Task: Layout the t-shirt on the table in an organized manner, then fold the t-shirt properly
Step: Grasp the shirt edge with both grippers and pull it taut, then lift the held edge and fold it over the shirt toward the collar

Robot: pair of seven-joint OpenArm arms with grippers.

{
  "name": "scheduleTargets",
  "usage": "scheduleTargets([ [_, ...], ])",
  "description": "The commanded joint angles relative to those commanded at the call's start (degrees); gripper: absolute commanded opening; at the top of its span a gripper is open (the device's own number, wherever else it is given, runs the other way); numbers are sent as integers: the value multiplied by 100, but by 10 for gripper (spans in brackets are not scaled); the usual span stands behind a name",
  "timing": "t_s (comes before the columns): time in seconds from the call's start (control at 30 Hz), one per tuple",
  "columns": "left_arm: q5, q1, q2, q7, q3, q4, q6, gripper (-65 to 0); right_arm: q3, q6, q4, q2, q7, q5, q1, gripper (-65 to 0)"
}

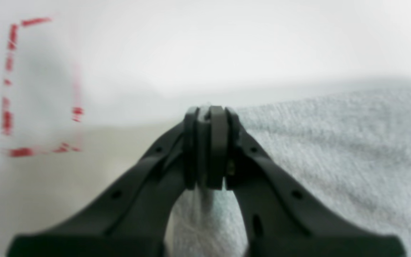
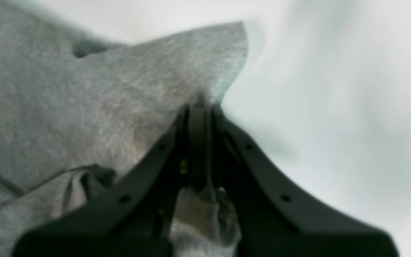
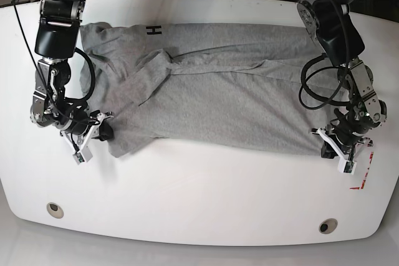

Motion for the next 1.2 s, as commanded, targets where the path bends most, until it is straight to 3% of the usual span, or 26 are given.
scheduleTargets([
  [0.53,0,176,18,756,-9,1178,0,-612,35,0,1486,0,-1169,35,-369,-650],
  [0.97,-9,1204,-9,765,-9,1767,0,-612,818,0,3174,-53,-2541,44,-1240,-650],
  [1.2,-18,1802,-18,765,-35,2092,0,-612,826,0,3930,-53,-2690,44,-1916,-650],
])
